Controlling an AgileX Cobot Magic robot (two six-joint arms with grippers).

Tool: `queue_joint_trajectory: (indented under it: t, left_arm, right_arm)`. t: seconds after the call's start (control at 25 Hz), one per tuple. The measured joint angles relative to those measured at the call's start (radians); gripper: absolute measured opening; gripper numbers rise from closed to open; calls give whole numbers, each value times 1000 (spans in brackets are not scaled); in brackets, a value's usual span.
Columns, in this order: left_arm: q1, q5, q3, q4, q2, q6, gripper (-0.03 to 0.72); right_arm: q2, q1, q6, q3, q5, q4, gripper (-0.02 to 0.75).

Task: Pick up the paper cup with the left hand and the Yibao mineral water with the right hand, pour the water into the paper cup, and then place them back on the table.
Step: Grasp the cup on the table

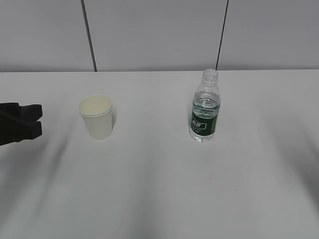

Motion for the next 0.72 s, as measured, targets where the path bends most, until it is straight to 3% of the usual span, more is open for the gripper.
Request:
queue_joint_trajectory:
  t: [0.32,0.72]
  left_arm:
    - [0,-97,0,12,63,0,317]
    - [0,-131,0,84,100,-1,317]
  right_arm:
    - [357,0,209,0,-372,-258,531]
    - [645,0,226,-2,-622,-312,531]
